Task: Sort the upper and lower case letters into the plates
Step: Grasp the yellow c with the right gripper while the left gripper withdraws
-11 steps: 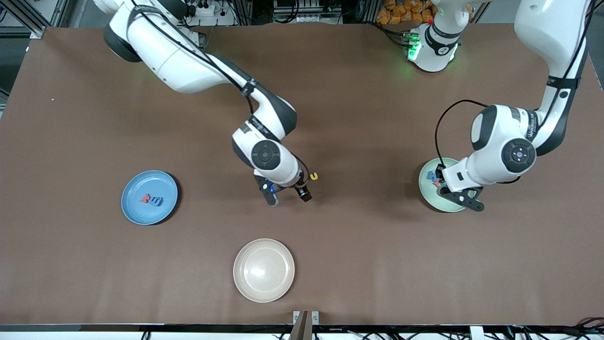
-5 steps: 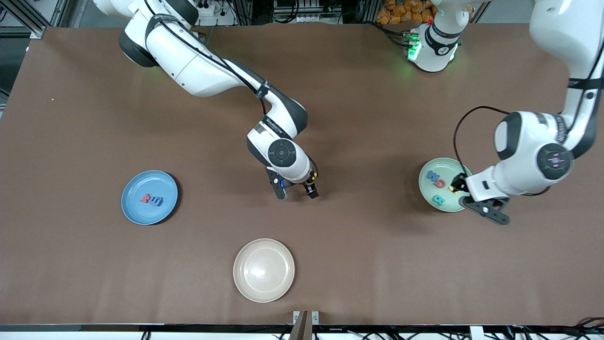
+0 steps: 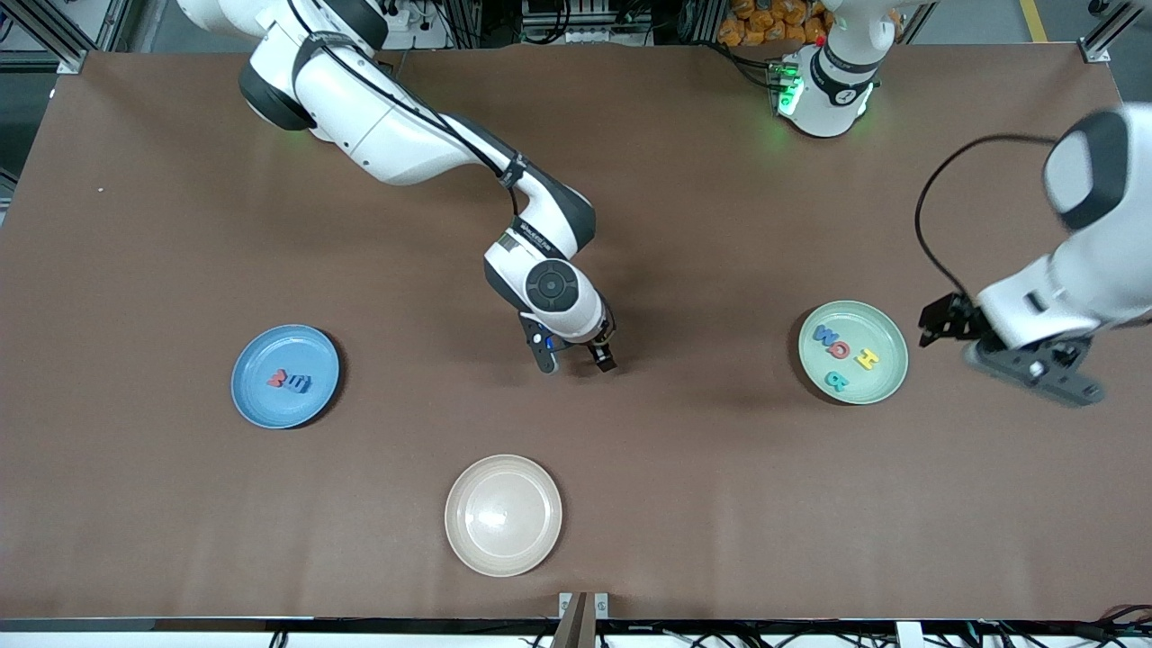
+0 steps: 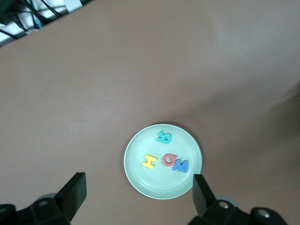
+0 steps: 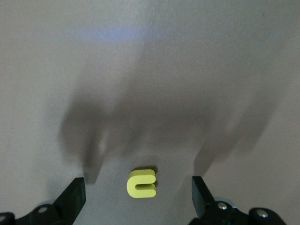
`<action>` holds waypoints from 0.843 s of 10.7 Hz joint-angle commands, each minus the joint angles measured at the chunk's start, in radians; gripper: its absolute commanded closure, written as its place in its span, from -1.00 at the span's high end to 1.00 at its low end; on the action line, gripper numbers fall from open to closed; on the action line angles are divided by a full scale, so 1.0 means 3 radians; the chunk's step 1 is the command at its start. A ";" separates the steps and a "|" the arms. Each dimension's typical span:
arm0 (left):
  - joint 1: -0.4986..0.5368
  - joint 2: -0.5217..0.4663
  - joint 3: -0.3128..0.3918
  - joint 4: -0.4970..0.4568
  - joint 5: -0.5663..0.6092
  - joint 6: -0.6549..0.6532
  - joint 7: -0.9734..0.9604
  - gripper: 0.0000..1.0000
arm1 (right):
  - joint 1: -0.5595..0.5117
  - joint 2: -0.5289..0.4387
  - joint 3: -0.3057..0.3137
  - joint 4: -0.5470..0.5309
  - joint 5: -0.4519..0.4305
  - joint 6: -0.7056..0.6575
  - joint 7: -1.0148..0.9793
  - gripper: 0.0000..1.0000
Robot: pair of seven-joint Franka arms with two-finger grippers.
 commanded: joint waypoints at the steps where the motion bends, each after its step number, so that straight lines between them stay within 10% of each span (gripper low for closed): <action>1: -0.0024 -0.0357 0.0022 -0.0047 -0.0110 -0.0196 -0.0238 1.00 | 0.0114 0.0060 -0.0097 0.0100 -0.0052 0.0022 0.0088 0.88; 9: -0.0565 -0.0568 0.0446 0.0198 -0.0100 -0.0953 -0.1307 1.00 | 0.0108 0.0060 -0.0097 0.0075 -0.0047 0.0017 0.0083 -0.22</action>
